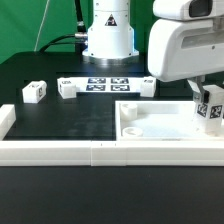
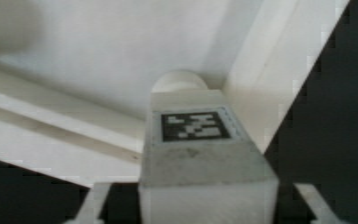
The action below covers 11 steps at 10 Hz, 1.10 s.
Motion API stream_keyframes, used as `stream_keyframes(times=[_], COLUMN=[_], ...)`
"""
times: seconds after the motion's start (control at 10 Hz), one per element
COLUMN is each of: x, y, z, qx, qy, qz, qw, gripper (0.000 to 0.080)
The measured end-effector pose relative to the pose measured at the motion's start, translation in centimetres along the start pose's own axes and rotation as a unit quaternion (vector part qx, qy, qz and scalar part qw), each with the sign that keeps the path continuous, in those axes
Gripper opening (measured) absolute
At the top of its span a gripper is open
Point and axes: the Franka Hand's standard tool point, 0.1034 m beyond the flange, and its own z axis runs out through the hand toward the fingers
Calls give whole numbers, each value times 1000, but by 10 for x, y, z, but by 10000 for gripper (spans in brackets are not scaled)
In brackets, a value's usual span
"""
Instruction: Assemble one leg
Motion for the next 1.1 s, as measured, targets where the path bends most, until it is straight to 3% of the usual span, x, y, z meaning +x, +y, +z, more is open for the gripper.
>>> stream_keyframes(times=[0.3,0.6,0.9,1.1], x=[-2,-2,-1,-1], y=[6,6,8,5], z=[2,2,3,3], qx=[17,15,18,20], qy=[6,11,20,16], qz=[200,386,543,645], qw=[980,923,839,764], gripper=[296,296,297,297])
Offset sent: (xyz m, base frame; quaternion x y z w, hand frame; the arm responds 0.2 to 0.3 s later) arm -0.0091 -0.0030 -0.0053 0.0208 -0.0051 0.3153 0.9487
